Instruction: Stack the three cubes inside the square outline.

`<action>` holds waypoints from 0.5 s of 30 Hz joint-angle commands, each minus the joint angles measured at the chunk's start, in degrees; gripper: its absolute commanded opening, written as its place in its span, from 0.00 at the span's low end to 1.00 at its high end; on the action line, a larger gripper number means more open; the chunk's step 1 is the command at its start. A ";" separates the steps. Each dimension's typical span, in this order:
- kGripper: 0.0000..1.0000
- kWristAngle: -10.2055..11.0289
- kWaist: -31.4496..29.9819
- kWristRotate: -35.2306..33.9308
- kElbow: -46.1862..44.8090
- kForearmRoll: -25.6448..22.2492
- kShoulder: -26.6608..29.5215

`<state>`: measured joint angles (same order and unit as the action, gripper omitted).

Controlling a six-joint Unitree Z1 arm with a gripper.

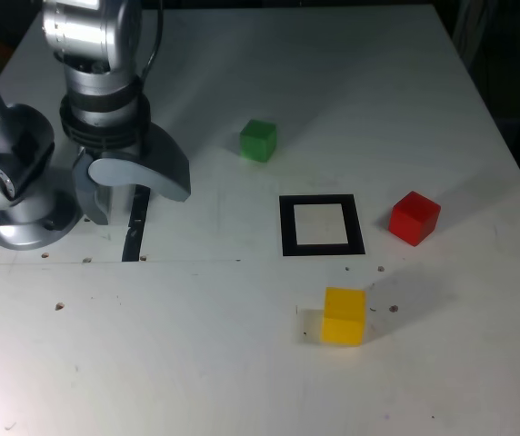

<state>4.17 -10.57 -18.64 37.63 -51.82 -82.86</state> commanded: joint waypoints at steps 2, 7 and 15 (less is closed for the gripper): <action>0.96 -0.04 0.11 -0.08 0.10 0.09 -0.34; 0.96 0.30 0.11 -0.04 0.07 0.20 -0.65; 0.95 1.12 0.37 0.50 0.60 -0.02 -0.81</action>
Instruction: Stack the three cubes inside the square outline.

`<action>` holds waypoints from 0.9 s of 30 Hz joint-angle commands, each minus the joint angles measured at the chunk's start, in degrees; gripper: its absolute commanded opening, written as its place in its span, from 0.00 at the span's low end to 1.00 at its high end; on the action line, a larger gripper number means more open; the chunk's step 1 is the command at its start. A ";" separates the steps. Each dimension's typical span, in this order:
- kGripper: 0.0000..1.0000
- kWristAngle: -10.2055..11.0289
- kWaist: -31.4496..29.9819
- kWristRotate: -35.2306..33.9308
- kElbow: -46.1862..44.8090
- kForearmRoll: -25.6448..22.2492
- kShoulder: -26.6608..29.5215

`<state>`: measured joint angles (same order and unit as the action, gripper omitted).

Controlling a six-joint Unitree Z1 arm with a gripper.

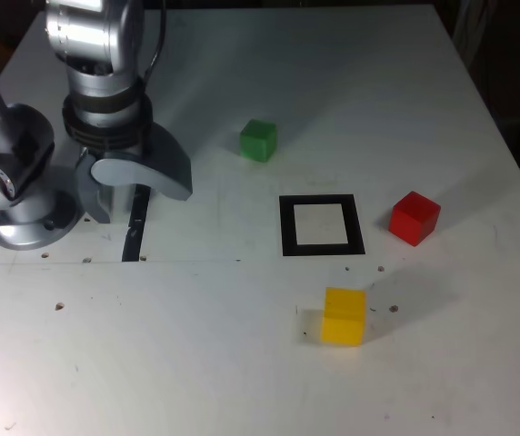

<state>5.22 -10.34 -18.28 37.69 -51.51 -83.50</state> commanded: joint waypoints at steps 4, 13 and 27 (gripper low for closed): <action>0.95 0.14 0.14 0.34 2.02 -1.69 -0.24; 0.96 -0.41 -2.13 1.53 8.13 -6.35 0.73; 0.95 3.76 -8.25 4.11 38.46 -22.03 -10.71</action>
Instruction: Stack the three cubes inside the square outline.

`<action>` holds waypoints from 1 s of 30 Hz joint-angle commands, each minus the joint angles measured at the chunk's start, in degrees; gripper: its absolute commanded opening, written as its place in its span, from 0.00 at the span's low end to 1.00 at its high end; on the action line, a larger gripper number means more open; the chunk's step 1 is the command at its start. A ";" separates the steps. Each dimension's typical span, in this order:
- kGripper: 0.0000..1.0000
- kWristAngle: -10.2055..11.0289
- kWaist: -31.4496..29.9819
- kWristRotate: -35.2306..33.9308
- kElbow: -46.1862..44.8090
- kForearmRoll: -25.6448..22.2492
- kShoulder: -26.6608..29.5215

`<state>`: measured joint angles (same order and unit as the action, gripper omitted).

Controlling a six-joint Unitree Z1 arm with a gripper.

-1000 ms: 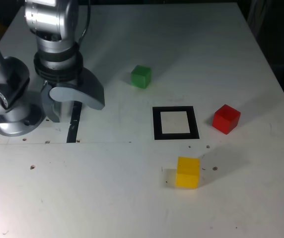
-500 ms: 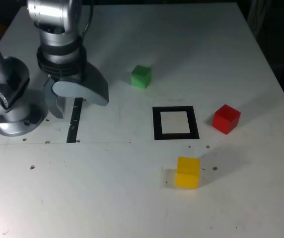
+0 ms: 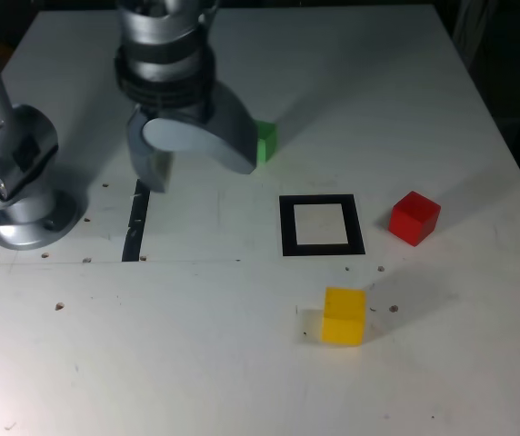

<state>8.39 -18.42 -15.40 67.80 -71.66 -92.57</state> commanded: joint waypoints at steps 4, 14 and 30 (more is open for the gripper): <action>0.95 3.16 -0.14 8.39 19.67 -7.66 -6.47; 0.95 4.95 2.90 28.48 35.26 -10.08 -16.42; 0.95 2.41 5.84 34.99 62.02 -18.51 -37.04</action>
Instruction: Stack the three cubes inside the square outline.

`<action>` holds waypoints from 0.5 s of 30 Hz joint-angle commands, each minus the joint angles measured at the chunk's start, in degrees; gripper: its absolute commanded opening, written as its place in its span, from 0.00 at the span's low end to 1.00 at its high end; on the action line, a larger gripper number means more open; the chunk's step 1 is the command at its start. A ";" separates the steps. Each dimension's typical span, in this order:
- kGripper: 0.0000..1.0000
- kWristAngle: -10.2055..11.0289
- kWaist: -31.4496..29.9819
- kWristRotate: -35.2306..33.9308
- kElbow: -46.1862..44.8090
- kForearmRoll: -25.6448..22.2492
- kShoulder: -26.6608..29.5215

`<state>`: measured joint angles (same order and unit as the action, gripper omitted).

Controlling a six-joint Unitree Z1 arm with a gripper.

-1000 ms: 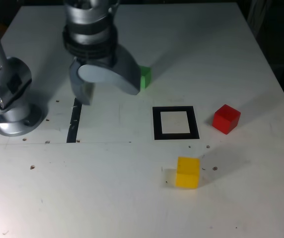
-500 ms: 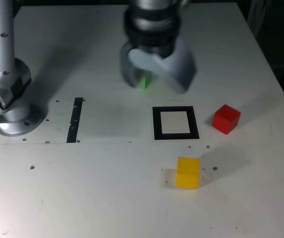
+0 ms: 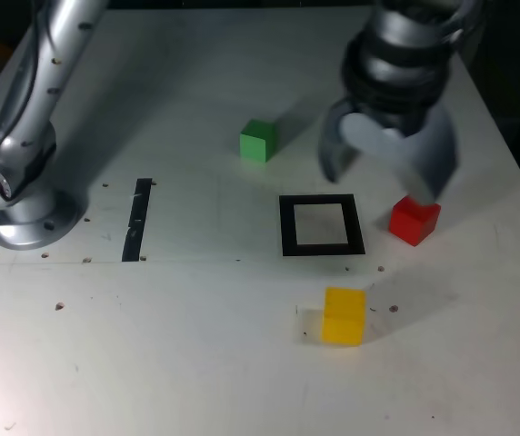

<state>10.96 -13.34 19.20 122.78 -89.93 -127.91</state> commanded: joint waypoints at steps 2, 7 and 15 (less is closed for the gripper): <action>0.94 0.05 1.68 1.15 7.56 -0.16 -3.30; 0.93 0.27 2.59 2.53 8.32 -0.05 -6.99; 0.92 0.16 2.90 4.47 6.93 0.09 -9.36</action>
<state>10.92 -10.60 23.32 130.29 -89.63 -137.34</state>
